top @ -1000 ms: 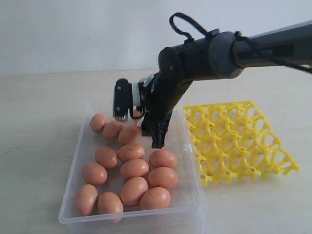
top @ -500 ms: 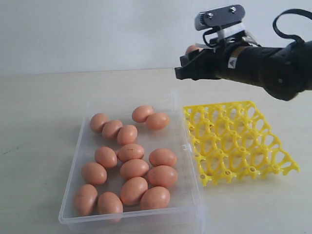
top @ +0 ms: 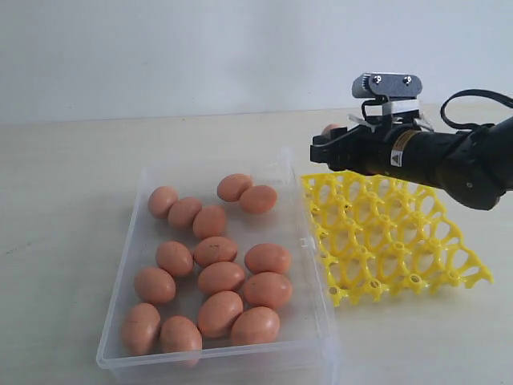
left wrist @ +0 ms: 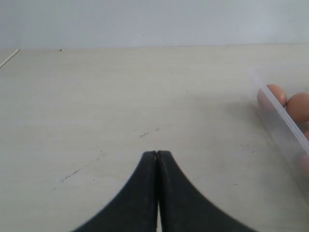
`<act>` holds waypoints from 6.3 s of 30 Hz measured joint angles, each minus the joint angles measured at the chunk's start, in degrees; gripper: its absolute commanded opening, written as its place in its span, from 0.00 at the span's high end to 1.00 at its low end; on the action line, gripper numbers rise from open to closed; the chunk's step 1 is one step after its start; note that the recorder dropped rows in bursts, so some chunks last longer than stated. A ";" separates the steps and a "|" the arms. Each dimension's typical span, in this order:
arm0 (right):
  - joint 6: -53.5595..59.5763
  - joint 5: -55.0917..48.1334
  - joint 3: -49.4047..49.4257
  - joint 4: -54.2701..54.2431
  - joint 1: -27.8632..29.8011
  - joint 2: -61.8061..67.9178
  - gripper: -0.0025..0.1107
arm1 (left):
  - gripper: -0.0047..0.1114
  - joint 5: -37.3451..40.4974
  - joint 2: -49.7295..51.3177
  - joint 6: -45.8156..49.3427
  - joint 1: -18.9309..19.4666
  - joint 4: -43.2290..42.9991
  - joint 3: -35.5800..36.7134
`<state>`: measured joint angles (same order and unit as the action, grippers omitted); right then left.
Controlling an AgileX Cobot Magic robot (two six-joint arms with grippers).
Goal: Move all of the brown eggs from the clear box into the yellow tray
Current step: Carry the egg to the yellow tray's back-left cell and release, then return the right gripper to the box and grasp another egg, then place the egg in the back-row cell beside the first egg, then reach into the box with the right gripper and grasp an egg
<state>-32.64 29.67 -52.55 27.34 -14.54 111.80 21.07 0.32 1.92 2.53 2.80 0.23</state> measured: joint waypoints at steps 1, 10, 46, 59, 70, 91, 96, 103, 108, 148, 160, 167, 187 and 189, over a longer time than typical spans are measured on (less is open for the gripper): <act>-0.41 0.15 0.00 0.44 0.00 0.65 0.98 | 0.96 0.00 0.00 0.00 0.00 0.00 0.00; -1.40 3.10 0.00 1.23 0.00 5.12 0.98 | 0.96 0.00 0.00 0.00 0.00 0.00 0.00; 24.87 -46.22 -11.25 -17.76 -19.44 -19.59 0.98 | 0.96 0.00 0.00 0.00 0.00 0.00 0.00; 81.04 -76.13 -28.64 -42.20 -25.59 -1.49 0.60 | 0.96 0.00 0.00 0.00 0.00 0.00 0.00; 84.48 -74.80 -32.52 -45.54 -26.10 6.68 0.43 | 0.96 0.00 0.00 0.00 0.00 0.00 0.00; 78.00 -74.38 -39.02 -39.97 -26.22 17.01 0.81 | 0.96 0.00 0.00 0.00 0.00 0.00 0.00; 76.55 -72.49 -39.02 -39.59 -26.31 16.06 0.98 | 0.96 0.00 0.00 0.00 0.00 0.00 0.00; 69.19 -54.40 -29.29 -38.88 -24.67 6.21 0.98 | 0.96 0.00 0.00 0.00 0.00 0.00 0.00; 53.59 -36.63 -16.31 -31.79 -20.30 -3.23 0.98 | 0.96 0.00 0.00 0.00 0.00 0.00 0.00; 6.37 12.03 8.29 -0.69 5.97 2.32 0.87 | 0.96 0.00 0.00 0.00 0.00 0.00 0.00; 6.29 12.63 6.20 0.38 5.99 5.18 0.42 | 0.96 0.00 0.00 0.00 0.00 0.00 0.00; 4.90 7.56 5.64 1.36 5.99 2.71 0.63 | 0.96 0.00 0.00 0.00 0.00 0.00 0.00; 40.77 -66.16 -17.82 -35.20 -20.14 -11.12 0.80 | 0.96 0.00 0.00 0.00 0.00 0.00 0.00; 46.73 -73.67 -19.70 -37.33 -21.44 -7.82 0.57 | 0.96 0.00 0.00 0.00 0.00 0.00 0.00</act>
<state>14.09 -44.01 -72.25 -9.99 -35.98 103.98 21.07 0.32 1.92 2.53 2.80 0.23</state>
